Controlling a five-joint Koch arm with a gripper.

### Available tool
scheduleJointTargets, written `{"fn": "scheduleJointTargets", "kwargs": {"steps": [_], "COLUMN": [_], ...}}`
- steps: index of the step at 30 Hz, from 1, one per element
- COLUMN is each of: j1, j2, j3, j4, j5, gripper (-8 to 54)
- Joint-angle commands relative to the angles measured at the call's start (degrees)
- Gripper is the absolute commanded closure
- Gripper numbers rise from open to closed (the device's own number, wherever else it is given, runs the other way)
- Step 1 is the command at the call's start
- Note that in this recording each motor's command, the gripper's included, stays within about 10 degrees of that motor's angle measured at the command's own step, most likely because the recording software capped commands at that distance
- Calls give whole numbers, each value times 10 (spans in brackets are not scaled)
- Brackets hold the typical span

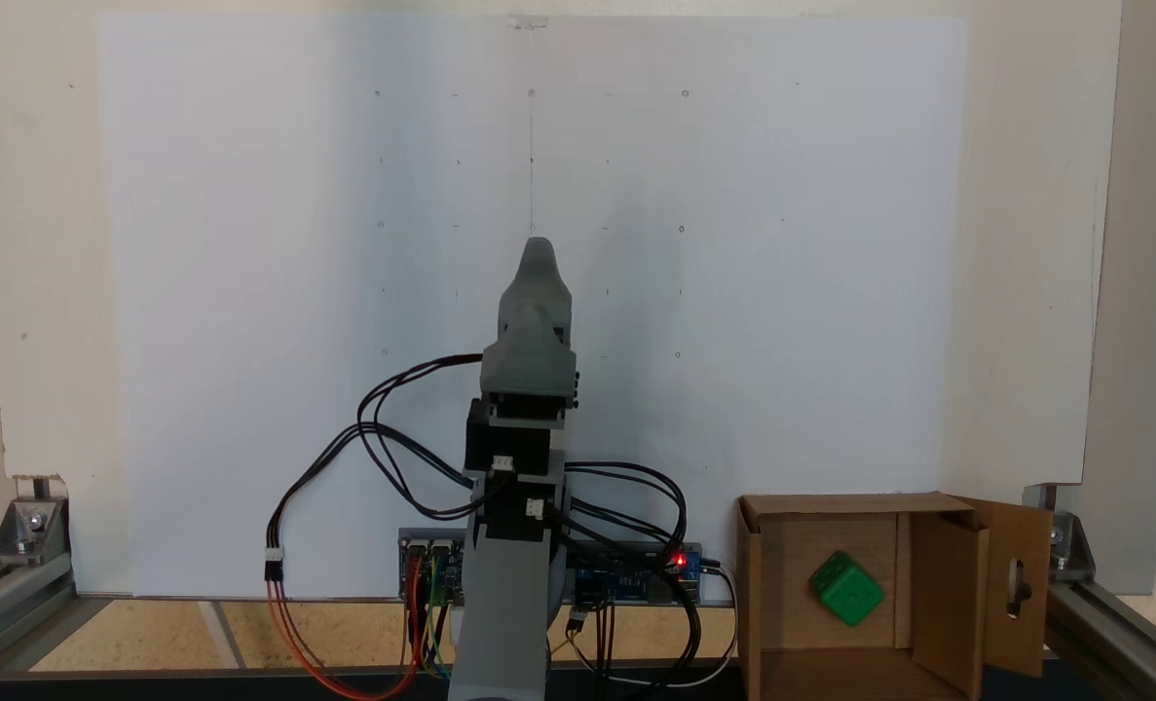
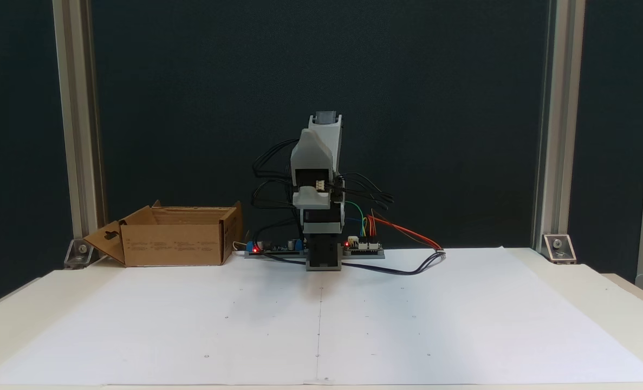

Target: Grasp a green dice and put it in the bin.

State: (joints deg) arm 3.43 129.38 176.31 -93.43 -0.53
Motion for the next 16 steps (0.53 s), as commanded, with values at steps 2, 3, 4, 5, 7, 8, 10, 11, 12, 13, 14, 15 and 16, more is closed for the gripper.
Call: {"fn": "scheduleJointTargets", "kwargs": {"steps": [2,3,4,5,7,8,10,11,12,13,14,15,16], "j1": [-4,-4,-4,-4,-4,-4,-4,-4,-4,-4,-4,-4,-4], "j2": [62,62,62,62,62,62,62,62,62,62,62,62,62], "j3": [28,28,28,28,28,28,28,28,28,28,28,28,28], "j4": [-28,-26,-26,-26,-26,-26,-26,-26,-26,-26,-26,-26,-26], "j5": [18,18,18,18,18,18,18,18,18,18,18,18,18], "gripper": [8,7,6,5,5,5,5,5,5,5,5,5,5]}}
